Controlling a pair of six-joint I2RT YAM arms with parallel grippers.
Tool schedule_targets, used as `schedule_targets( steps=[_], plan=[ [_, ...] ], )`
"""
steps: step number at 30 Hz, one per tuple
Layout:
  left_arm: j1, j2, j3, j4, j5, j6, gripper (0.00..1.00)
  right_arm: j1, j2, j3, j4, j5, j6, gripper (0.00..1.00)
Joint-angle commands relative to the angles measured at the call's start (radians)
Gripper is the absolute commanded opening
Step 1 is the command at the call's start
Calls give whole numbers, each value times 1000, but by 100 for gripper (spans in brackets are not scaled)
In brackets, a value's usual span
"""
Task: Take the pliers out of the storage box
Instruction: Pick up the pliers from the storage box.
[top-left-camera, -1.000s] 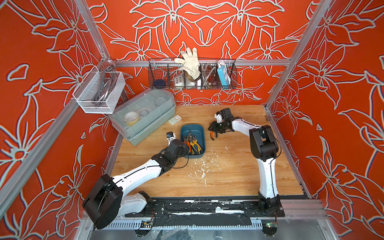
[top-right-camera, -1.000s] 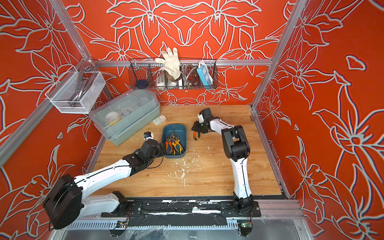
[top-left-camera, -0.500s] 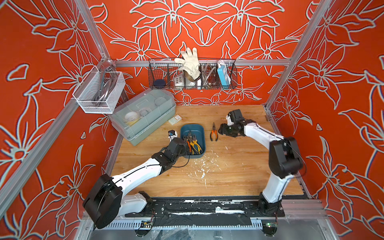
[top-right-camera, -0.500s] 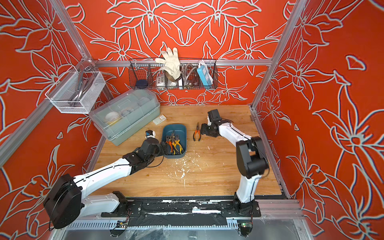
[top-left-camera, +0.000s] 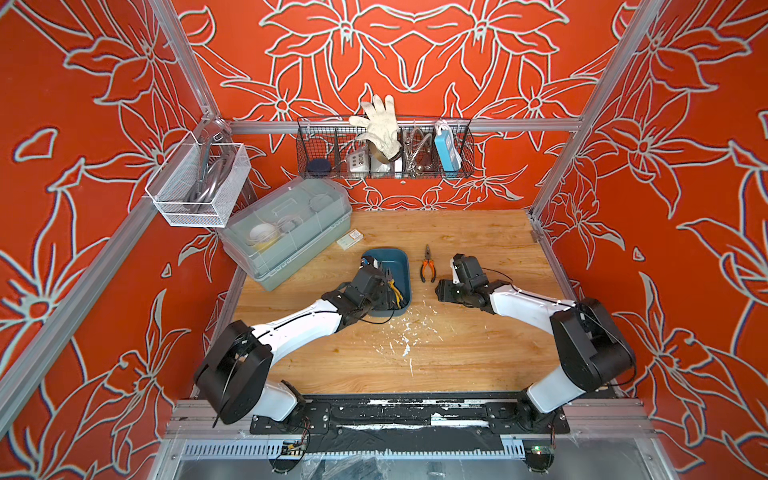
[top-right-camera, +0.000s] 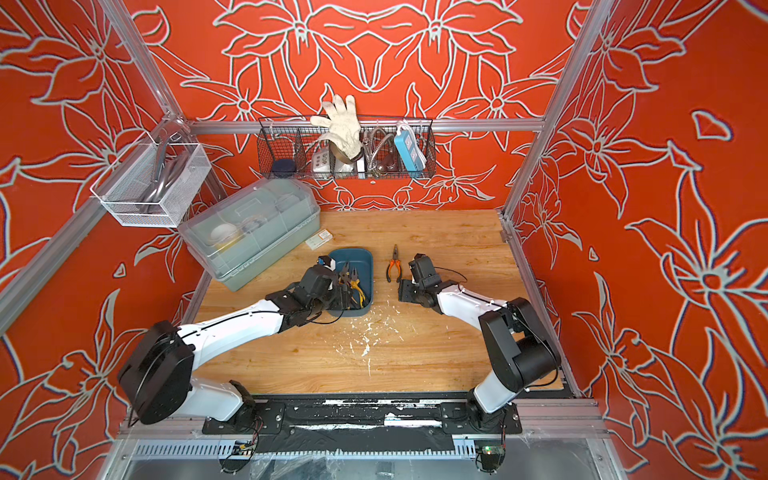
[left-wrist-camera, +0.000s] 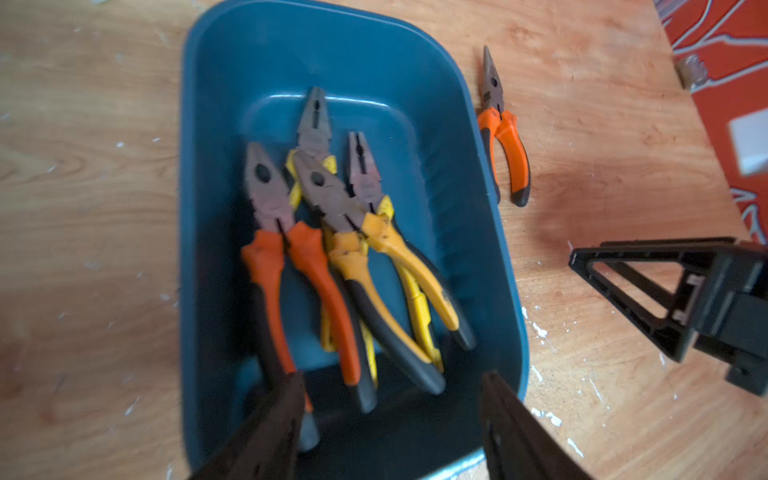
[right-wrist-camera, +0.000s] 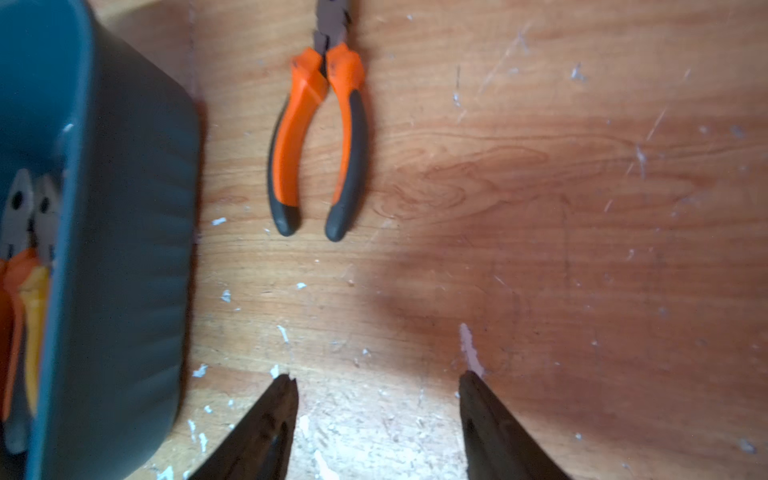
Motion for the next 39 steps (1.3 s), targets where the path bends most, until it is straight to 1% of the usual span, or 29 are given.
schedule_targets(
  steps=[1, 3, 6, 8, 11, 13, 17, 21, 25, 33, 36, 39],
  plan=[
    [-10, 47, 64, -126, -48, 31, 64, 0, -32, 5, 23, 35, -11, 65],
    [-11, 73, 89, -160, -83, 36, 61, 0, -34, 1, 29, 31, -11, 65],
    [-14, 126, 139, -239, -173, 21, 59, 0, -35, 1, 22, 21, -9, 65],
    [-15, 181, 197, -317, -222, 8, 55, 0, -40, -4, 25, 16, -7, 65],
    [-23, 264, 282, -422, -296, -23, 52, 0, -44, -15, 35, 18, -5, 64],
    [-26, 307, 318, -461, -324, -38, 51, 0, -45, -12, 33, 11, -3, 63],
    [-26, 346, 337, -482, -333, -60, 51, 0, -42, -11, 33, 7, -1, 63],
    [-27, 346, 339, -489, -312, -81, 50, 0, -50, -13, 30, 3, -1, 62],
    [-26, 358, 331, -469, -295, -82, 48, 0, -50, -17, 35, 13, 0, 62],
    [-27, 416, 367, -490, -270, -80, 45, 0, -42, -7, 23, -1, -2, 62],
    [-26, 424, 375, -497, -260, -81, 40, 0, -48, -17, 31, 15, -5, 62],
    [-25, 408, 367, -494, -266, -82, 27, 0, -42, -12, 30, 21, -6, 62]
  ],
)
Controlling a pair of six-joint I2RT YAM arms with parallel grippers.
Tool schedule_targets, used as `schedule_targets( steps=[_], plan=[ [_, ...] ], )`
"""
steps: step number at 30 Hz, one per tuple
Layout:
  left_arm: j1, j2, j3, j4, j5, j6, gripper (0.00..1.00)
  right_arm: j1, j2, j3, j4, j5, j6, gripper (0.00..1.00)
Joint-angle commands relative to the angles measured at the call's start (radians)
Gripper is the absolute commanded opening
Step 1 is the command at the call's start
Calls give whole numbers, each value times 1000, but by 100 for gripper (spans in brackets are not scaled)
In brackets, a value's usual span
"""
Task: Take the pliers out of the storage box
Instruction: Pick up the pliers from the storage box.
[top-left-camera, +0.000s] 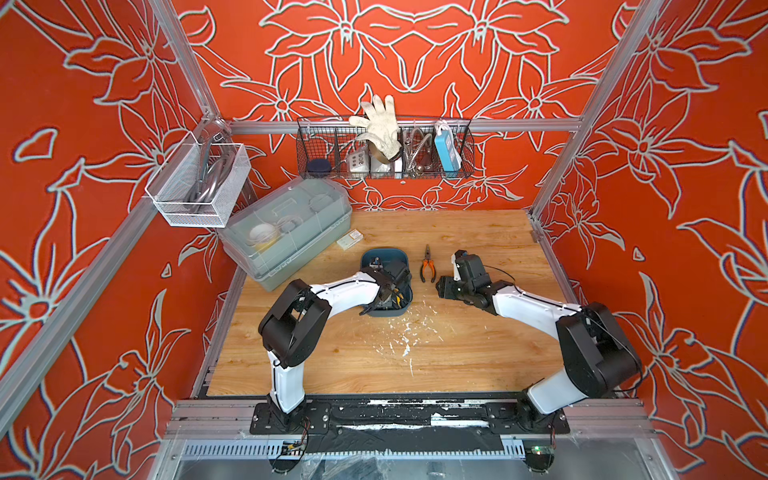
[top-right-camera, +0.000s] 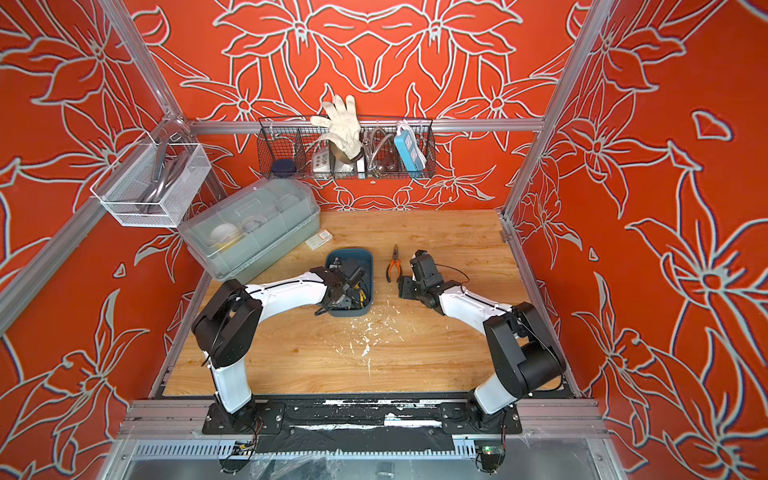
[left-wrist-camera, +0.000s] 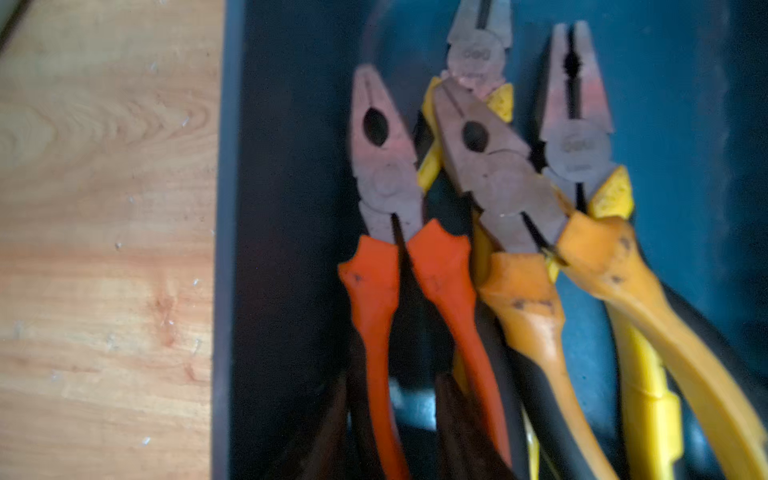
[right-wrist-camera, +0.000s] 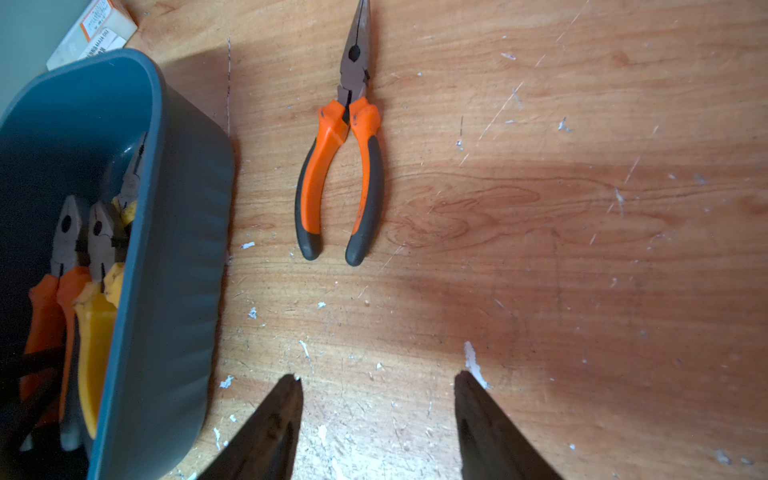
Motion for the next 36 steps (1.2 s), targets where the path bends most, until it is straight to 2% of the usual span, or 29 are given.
schedule_targets(
  steps=[1, 4, 10, 18, 25, 31, 36],
  plan=[
    [-6, -8, -2, -24, 20, -5, 22, 0, -9, -4, 1, 9, -5, 61],
    [-5, -35, -16, -23, 0, -9, 12, 0, 3, -2, 5, -2, -2, 61],
    [-5, -88, -42, -12, -2, -7, 0, 0, 4, -5, 11, -8, -3, 61],
    [-5, -183, -119, 69, -24, 3, 0, 0, 18, -1, 22, -22, 2, 60],
    [-6, -337, -252, 232, 38, 24, 0, 0, -10, -15, 25, -8, -1, 60],
    [-5, -557, -462, 508, 167, 76, 0, 0, -18, -16, 21, -13, 2, 60],
    [-5, -675, -573, 661, 279, 99, 0, 0, -61, -39, 46, -41, 11, 60]
  ],
)
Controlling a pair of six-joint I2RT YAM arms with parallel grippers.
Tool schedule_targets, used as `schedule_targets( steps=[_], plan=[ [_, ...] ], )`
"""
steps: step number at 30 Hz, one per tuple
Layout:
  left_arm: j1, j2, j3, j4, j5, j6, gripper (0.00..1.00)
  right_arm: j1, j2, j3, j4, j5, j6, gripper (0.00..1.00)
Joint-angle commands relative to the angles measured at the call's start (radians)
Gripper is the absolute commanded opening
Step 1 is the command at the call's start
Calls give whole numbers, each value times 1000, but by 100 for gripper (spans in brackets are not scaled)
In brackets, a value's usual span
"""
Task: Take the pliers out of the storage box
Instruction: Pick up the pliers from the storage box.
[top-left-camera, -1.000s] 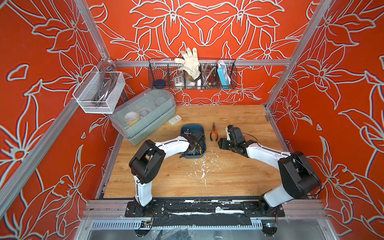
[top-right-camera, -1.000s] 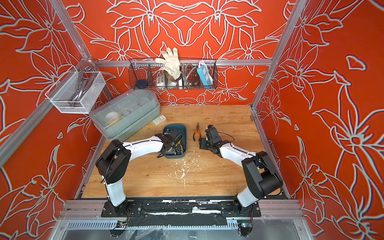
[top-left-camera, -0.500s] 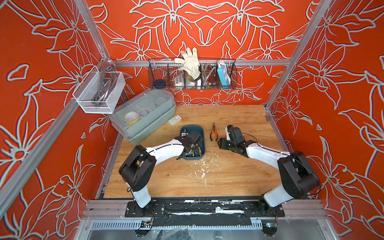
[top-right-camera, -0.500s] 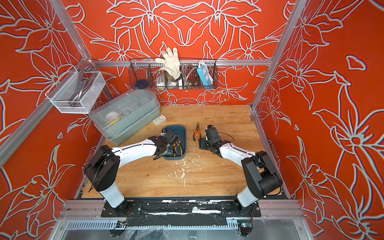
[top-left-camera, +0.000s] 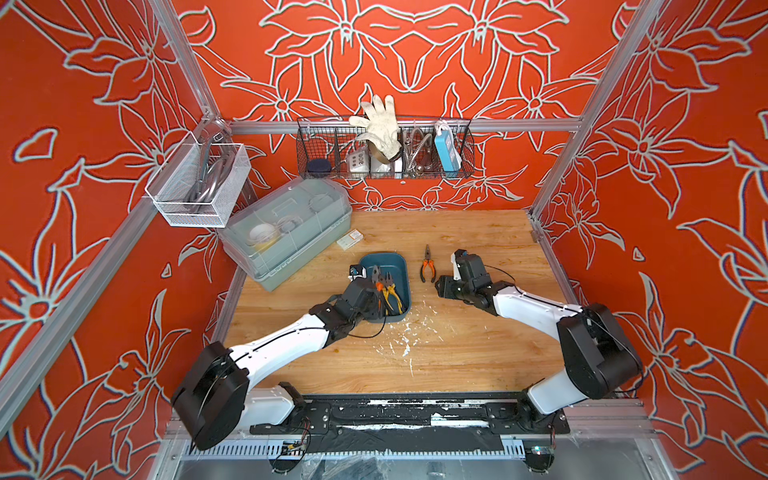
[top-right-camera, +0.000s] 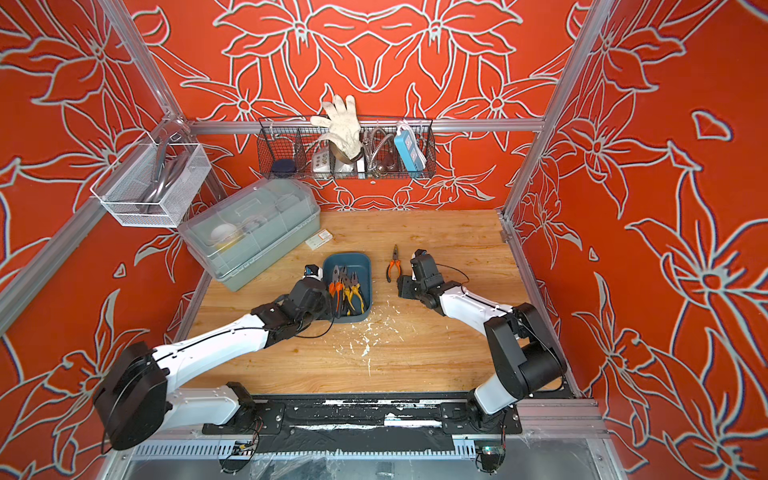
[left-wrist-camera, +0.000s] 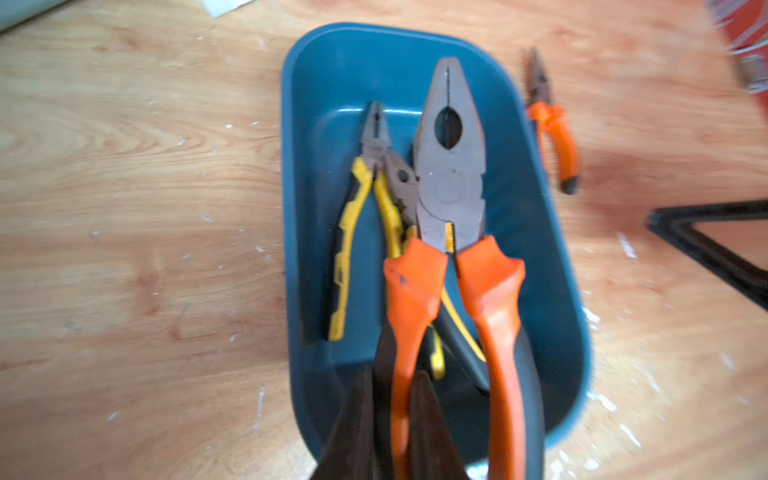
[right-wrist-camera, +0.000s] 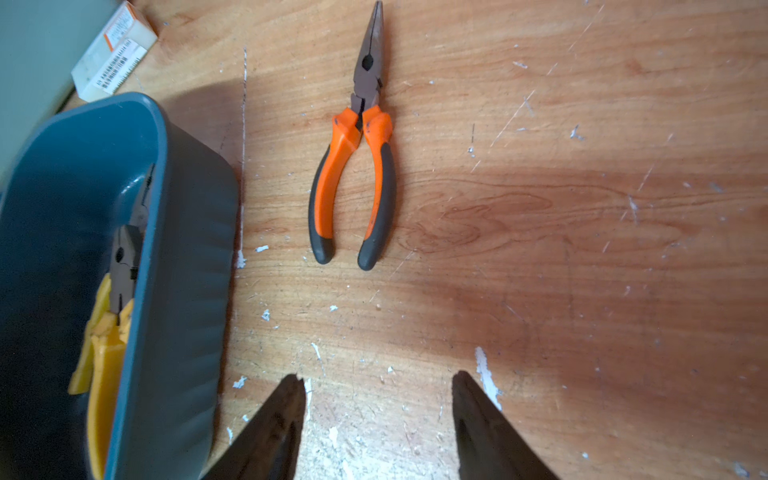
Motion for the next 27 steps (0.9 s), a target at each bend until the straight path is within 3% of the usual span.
schedule_targets(
  steps=[1, 8, 15, 19, 27],
  plan=[
    [-4, -58, -34, 204, 103, 36, 0, 0, -55, -40, 37, -22, 10, 60],
    [-5, -29, -47, 274, 219, 29, 0, 22, -151, -141, 248, -182, 56, 61],
    [-12, 69, 4, 251, 261, 7, 0, 108, -217, -180, 344, -242, 48, 66],
    [-20, 97, 7, 261, 255, 14, 0, 135, -188, -157, 363, -302, 49, 72],
    [-46, 101, 6, 284, 271, 16, 0, 158, -84, -107, 398, -421, 90, 73]
  ],
)
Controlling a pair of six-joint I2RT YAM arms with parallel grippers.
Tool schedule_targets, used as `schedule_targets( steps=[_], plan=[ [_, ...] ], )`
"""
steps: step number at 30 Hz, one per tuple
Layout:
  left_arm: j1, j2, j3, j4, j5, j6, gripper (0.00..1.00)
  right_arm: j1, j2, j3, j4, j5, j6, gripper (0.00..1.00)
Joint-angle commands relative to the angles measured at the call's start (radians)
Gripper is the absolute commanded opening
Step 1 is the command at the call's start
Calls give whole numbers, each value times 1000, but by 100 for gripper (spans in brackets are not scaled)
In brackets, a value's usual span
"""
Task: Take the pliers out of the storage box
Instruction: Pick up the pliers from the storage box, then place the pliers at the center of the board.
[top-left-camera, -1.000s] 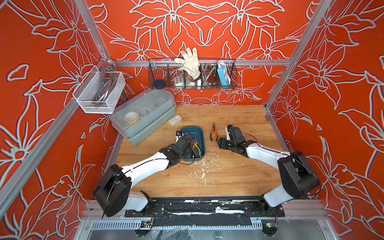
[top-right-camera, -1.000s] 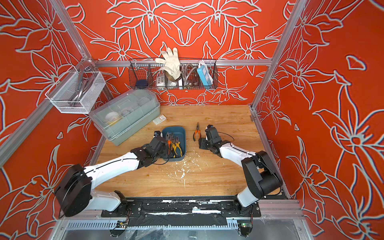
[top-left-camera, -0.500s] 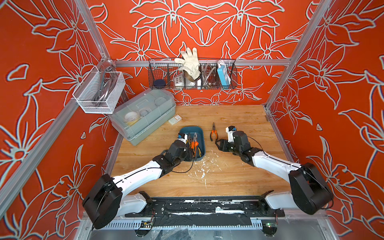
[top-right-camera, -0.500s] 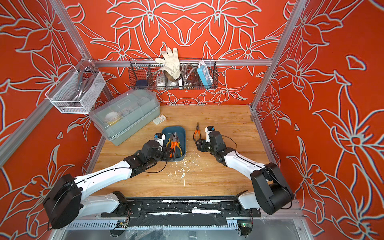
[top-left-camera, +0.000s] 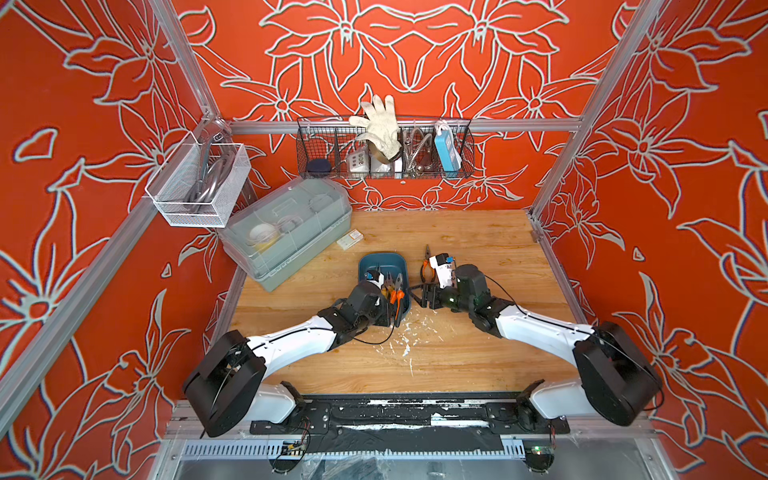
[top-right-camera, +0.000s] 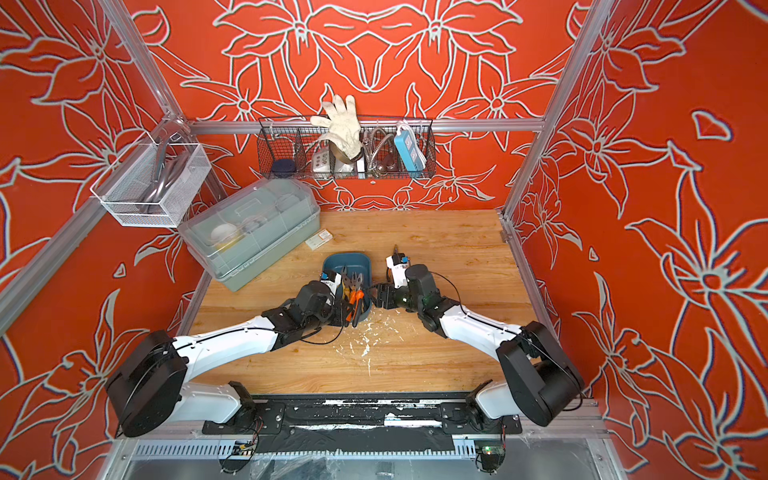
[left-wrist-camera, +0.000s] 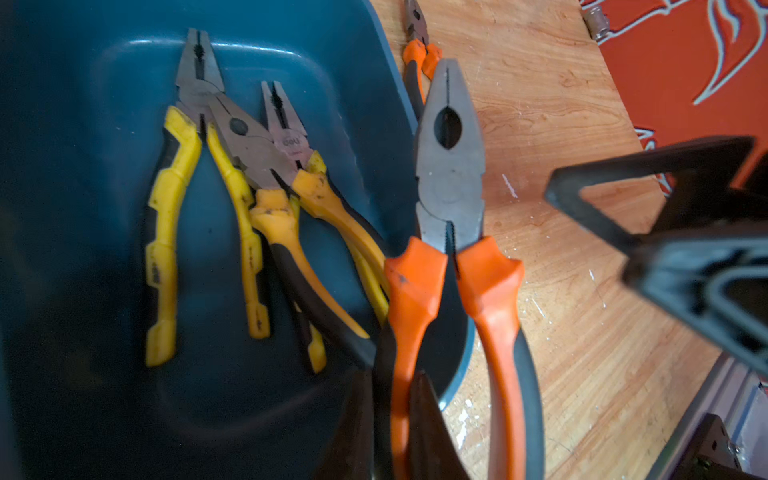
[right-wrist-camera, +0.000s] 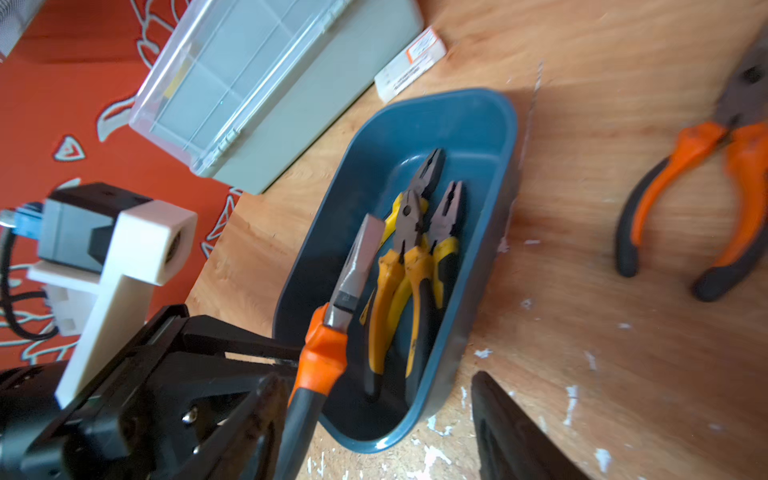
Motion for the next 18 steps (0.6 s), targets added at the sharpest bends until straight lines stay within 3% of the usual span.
schedule_targets(
  steps=[1, 5, 18],
  plan=[
    [-16, -10, 32, 86, 15, 10, 0, 12, 34, 31, 47, -74, 25, 74],
    [-18, -9, 35, 83, 2, 21, 0, 24, 80, 48, 80, -120, 46, 72],
    [-30, -59, 7, 105, 0, 13, 0, 50, 166, 86, 86, -143, 50, 52]
  ],
)
